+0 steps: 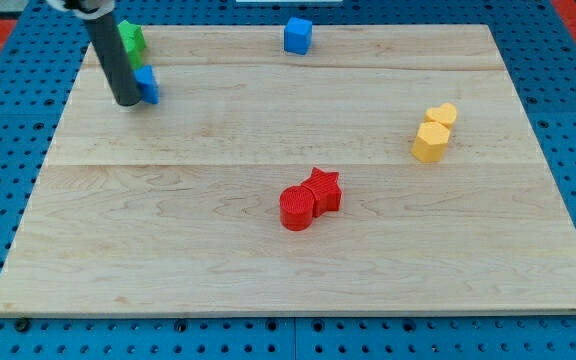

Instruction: Put the triangle on the left side of cube

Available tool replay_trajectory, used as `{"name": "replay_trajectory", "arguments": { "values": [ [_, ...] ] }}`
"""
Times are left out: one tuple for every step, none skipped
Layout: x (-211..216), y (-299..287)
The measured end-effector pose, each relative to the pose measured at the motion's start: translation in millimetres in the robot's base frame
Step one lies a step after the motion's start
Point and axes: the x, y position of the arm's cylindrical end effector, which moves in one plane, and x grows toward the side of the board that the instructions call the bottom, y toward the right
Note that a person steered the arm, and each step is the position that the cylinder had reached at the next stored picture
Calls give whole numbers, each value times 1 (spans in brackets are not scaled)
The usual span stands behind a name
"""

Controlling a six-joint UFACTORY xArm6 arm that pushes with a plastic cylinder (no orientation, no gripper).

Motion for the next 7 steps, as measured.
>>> {"name": "replay_trajectory", "arguments": {
  "values": [
    [-24,-1],
    [-36,2],
    [-48,28],
    [-61,43],
    [-78,49],
    [-91,67],
    [-99,111]
  ]
}}
